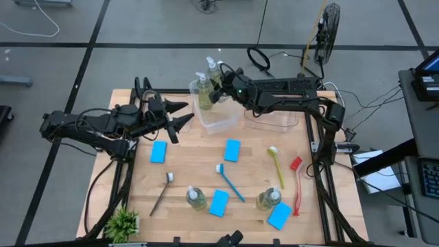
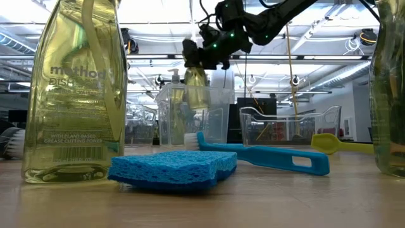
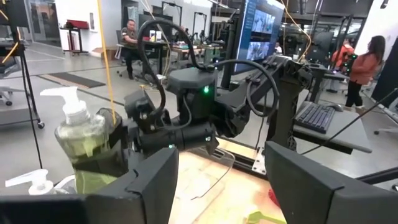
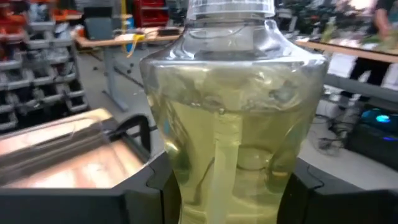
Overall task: Pick & Place Kitchen Sink Supplies
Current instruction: Put the dish soap into the white bin
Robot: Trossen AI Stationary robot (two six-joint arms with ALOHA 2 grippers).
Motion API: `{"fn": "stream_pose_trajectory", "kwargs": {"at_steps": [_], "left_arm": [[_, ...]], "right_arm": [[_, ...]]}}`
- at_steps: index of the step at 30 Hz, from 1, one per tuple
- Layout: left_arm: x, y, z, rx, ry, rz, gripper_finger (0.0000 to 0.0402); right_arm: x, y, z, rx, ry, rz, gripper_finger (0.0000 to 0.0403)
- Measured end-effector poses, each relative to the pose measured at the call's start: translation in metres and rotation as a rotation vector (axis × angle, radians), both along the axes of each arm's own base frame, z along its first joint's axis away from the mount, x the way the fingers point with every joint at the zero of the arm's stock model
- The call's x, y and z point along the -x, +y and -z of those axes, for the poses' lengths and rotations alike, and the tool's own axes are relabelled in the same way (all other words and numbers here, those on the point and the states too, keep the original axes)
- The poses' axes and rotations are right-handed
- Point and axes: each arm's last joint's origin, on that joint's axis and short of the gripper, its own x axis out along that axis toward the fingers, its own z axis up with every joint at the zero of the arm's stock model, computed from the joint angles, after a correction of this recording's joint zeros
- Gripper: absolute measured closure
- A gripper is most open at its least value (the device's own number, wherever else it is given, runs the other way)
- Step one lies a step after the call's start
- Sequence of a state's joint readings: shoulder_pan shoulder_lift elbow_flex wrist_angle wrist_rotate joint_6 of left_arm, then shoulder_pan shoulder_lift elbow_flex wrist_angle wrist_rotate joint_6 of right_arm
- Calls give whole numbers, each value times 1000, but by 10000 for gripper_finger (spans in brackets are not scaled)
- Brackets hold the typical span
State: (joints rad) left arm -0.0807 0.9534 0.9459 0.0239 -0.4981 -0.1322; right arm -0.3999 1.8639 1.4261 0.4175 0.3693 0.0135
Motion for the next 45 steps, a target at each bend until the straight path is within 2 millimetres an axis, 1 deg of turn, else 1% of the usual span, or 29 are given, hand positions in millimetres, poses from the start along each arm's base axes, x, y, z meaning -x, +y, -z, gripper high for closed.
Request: {"fn": "stream_pose_trajectory", "kwargs": {"at_steps": [2, 6, 11, 15, 20, 26, 32, 36, 45], "left_arm": [[0, 0, 0, -1, 1, 0, 157], [0, 0, 1, -6, 11, -2, 151], [0, 0, 2, -9, 27, -2, 155], [0, 0, 4, -3, 43, -2, 158], [0, 0, 5, -3, 52, -2, 153], [0, 0, 5, -5, 52, -2, 147], [0, 0, 5, -7, 53, -2, 156], [0, 0, 5, -8, 54, -2, 157], [0, 0, 5, -10, 55, -2, 140]], "right_arm": [[0, -1, 1, 1, 6, 5, 240], [-5, -3, 11, 17, 20, 0, 240], [-10, -4, 22, 13, 33, 2, 240], [-12, -8, 31, 16, 30, 60, 235], [-11, -11, 30, 9, 13, 81, 223], [-10, -12, 31, -2, 17, 84, 221], [-14, -14, 41, -17, 31, 87, 218], [-13, -13, 41, -19, 29, 87, 205], [-13, -14, 42, -4, 72, 87, 161]]}}
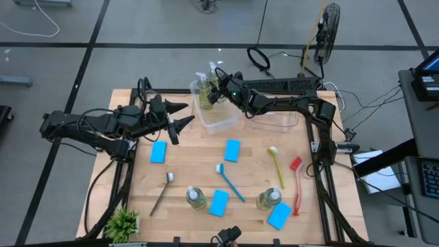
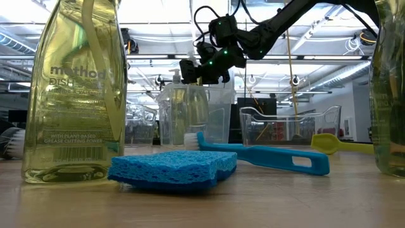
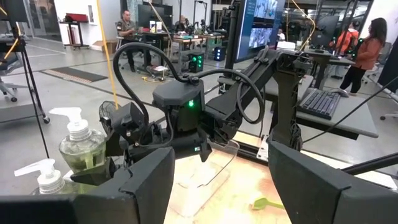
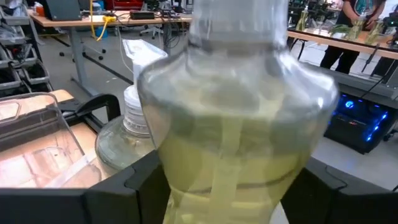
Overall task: Pick & Place Kitchen Sink Supplies
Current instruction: Put the dish soap into the white bin
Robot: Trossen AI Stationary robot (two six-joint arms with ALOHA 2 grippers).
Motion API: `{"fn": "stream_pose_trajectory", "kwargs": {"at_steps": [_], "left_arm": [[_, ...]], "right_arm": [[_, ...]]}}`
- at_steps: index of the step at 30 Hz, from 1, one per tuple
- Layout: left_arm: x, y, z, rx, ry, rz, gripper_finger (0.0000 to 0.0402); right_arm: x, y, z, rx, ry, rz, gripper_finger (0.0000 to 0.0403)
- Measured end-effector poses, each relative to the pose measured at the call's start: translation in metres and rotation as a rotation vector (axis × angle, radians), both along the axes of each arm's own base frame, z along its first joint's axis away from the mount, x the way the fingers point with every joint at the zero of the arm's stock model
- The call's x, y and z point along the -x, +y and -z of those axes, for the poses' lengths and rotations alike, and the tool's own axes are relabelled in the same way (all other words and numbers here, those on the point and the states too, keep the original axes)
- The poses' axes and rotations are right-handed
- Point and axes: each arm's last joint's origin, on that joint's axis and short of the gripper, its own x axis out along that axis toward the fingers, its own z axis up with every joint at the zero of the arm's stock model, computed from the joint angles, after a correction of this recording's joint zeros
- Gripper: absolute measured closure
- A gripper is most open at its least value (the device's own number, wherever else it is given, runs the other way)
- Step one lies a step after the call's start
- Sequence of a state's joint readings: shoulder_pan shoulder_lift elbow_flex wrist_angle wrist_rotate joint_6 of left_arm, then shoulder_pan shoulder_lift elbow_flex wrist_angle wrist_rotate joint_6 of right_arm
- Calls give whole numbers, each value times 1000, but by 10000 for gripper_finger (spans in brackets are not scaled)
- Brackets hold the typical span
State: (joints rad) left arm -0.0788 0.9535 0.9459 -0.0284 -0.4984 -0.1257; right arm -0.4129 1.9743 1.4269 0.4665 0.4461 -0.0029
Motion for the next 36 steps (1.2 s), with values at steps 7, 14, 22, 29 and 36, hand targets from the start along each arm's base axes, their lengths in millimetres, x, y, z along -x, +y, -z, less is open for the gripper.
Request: {"fn": "stream_pose_trajectory", "kwargs": {"at_steps": [7, 14, 22, 29, 36], "left_arm": [[0, 0, 0, 0, -1, 0, 138], [0, 0, 0, 1, -1, 0, 150], [0, 0, 0, 2, -1, 0, 139], [0, 0, 0, 4, -3, 0, 136], [0, 0, 0, 10, -5, 2, 150]], "right_arm": [[0, 0, 0, 44, 52, -11, 140], [0, 0, 0, 54, 67, -14, 119], [0, 0, 1, 69, 99, -20, 108], [0, 1, 1, 106, 153, -34, 108], [0, 1, 1, 116, 170, -38, 107]]}}
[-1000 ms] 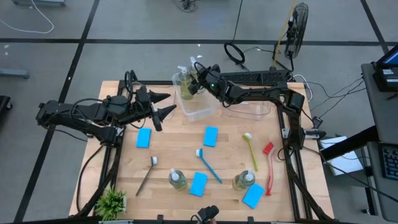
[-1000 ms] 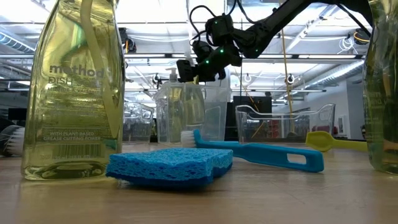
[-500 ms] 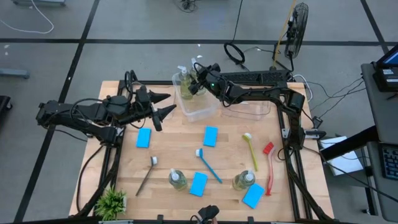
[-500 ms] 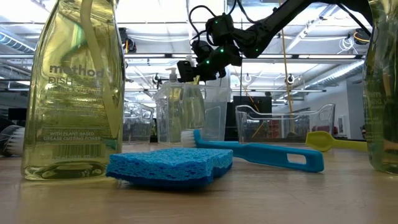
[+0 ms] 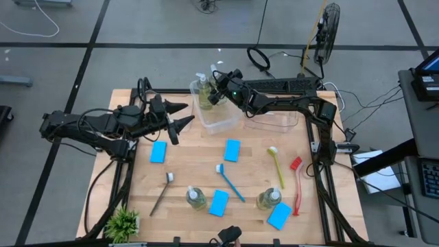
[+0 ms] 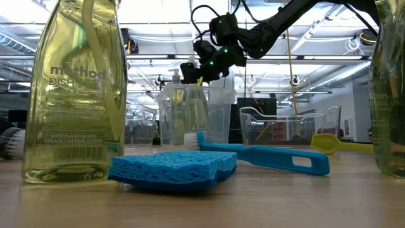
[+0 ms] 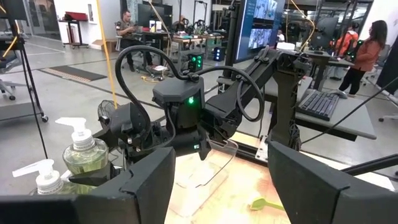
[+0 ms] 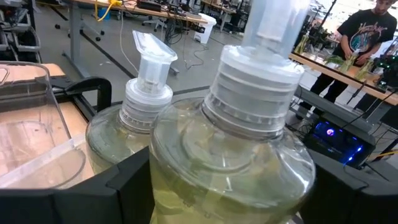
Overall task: Pick & Place Kitchen Sink Supplies
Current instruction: Put the dish soap into the white bin
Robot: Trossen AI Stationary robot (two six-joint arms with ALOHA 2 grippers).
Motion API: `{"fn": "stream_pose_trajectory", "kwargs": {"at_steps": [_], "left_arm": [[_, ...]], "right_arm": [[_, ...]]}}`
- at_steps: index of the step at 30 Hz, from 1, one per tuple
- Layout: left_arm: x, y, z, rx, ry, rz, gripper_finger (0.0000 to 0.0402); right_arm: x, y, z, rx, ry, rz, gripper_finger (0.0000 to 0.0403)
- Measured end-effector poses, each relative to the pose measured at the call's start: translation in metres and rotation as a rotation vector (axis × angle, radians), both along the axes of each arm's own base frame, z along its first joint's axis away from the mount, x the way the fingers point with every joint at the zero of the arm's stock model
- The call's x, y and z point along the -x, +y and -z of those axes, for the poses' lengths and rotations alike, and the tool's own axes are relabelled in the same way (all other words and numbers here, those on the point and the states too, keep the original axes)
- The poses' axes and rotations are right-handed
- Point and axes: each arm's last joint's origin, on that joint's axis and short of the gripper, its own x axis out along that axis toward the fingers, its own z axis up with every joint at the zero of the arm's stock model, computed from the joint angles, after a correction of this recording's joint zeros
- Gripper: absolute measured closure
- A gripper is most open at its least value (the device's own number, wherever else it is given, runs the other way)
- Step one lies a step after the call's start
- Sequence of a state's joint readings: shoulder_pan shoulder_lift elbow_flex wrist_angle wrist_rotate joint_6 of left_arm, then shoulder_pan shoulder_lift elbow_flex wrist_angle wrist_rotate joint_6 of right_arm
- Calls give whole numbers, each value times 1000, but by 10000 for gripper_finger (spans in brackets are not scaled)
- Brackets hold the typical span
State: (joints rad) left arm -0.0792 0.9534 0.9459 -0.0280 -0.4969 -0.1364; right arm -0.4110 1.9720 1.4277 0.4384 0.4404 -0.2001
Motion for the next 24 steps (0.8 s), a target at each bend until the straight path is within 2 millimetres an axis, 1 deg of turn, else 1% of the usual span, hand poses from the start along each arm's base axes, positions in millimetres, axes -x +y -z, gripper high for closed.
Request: {"fn": "stream_pose_trajectory", "kwargs": {"at_steps": [5, 15, 24], "left_arm": [[0, 0, 0, 4, -2, 3, 153], [0, -5, 0, 3, -2, 26, 134], [0, -7, 0, 3, -2, 38, 133]], "right_arm": [[0, 0, 0, 0, 3, -6, 107], [-1, 3, 3, -13, 27, -29, 107], [-1, 3, 3, -17, 26, -27, 107]]}}
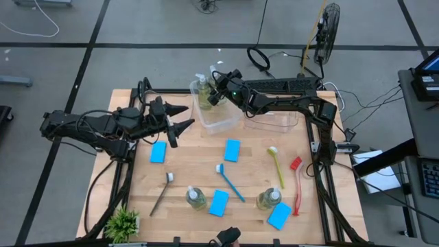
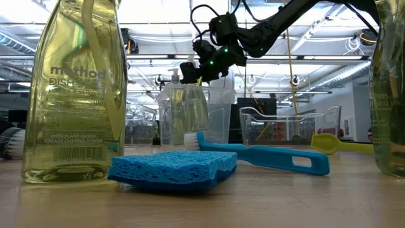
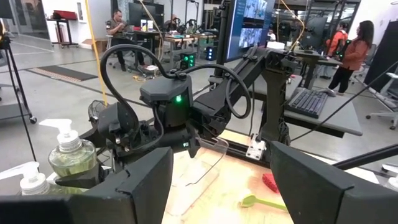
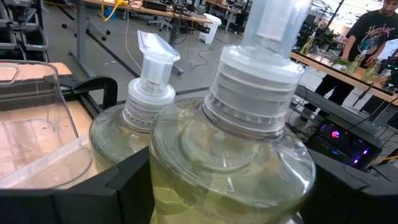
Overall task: Pick & Place Kitchen Sink Supplies
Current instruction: Put the dish soap into the white bin
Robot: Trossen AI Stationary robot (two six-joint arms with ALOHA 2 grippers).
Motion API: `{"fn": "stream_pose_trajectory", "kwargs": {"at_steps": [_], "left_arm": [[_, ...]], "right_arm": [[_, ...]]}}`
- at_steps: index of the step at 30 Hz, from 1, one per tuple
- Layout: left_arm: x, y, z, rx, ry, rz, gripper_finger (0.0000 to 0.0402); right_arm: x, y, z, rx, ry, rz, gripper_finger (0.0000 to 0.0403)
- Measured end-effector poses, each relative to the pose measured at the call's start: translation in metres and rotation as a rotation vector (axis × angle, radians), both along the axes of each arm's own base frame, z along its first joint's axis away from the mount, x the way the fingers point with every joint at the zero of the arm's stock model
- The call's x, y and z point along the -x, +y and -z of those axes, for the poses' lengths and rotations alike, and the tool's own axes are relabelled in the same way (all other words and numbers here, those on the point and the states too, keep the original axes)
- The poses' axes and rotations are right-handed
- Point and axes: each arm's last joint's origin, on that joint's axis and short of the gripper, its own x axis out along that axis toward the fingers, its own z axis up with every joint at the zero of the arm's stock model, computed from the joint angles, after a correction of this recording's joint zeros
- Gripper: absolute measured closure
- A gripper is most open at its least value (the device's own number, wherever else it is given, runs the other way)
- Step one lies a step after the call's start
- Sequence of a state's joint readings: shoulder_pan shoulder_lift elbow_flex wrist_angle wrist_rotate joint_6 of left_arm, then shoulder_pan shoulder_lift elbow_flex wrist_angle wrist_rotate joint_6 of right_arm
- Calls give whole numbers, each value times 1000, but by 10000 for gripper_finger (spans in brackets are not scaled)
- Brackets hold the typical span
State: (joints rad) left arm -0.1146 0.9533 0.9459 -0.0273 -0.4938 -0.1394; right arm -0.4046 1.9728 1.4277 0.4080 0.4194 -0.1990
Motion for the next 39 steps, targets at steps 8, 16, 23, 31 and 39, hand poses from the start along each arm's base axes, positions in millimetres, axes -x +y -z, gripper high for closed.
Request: {"fn": "stream_pose_trajectory", "kwargs": {"at_steps": [8, 16, 23, 31, 39], "left_arm": [[0, 0, 0, -1, 0, -1, 133], [0, 0, 0, -1, 1, -1, 133], [0, 0, 0, -2, 1, -1, 133], [0, 0, 0, -3, 1, -1, 133], [0, 0, 0, -2, 1, -1, 133]], "right_arm": [[0, 0, 0, 4, -9, 11, 108], [0, 0, -1, 14, -17, 24, 108], [0, 0, -1, -2, -37, 30, 108], [0, 0, -1, -8, -44, 30, 108], [0, 0, -1, -8, -45, 30, 99]]}}
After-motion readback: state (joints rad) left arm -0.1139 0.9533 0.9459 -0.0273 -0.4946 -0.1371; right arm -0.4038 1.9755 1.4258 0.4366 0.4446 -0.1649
